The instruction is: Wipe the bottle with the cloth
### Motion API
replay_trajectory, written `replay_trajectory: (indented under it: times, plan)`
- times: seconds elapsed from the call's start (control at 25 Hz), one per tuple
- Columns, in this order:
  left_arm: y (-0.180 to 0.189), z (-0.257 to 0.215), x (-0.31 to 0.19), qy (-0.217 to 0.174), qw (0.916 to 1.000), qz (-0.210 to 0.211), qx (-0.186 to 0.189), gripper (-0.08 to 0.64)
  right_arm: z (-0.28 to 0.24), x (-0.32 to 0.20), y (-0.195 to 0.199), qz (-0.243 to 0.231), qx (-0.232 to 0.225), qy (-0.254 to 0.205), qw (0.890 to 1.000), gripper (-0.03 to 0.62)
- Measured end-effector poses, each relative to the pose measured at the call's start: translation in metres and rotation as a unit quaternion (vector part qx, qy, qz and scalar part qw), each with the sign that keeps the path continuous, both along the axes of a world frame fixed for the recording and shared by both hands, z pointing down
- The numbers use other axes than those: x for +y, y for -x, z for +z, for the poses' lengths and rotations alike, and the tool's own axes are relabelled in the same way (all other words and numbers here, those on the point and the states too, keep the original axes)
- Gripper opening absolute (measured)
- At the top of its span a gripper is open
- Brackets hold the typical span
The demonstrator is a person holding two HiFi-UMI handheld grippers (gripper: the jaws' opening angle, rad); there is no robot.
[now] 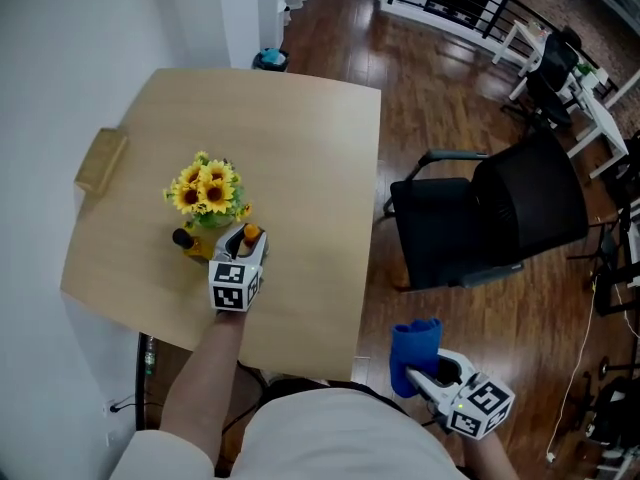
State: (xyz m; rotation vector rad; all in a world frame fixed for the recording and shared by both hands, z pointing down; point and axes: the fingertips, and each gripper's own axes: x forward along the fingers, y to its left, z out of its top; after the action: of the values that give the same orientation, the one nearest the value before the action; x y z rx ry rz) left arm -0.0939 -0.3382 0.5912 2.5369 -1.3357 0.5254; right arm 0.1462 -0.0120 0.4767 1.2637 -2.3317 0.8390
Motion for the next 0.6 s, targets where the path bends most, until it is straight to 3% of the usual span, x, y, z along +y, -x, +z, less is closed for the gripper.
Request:
replay_trajectory:
  times: [0.32, 0.6]
  plan:
    - [0.002, 0.000, -0.002, -0.011, 0.9998, -0.008, -0.012, 0.199, 0.003, -0.010, -0.004, -0.030, -0.001, -0.007, 1.000, 0.158]
    - [0.019, -0.032, 0.038, -0.028, 0.9983, -0.042, -0.028, 0.220, 0.002, -0.027, -0.001, -0.103, -0.013, -0.040, 0.994, 0.158]
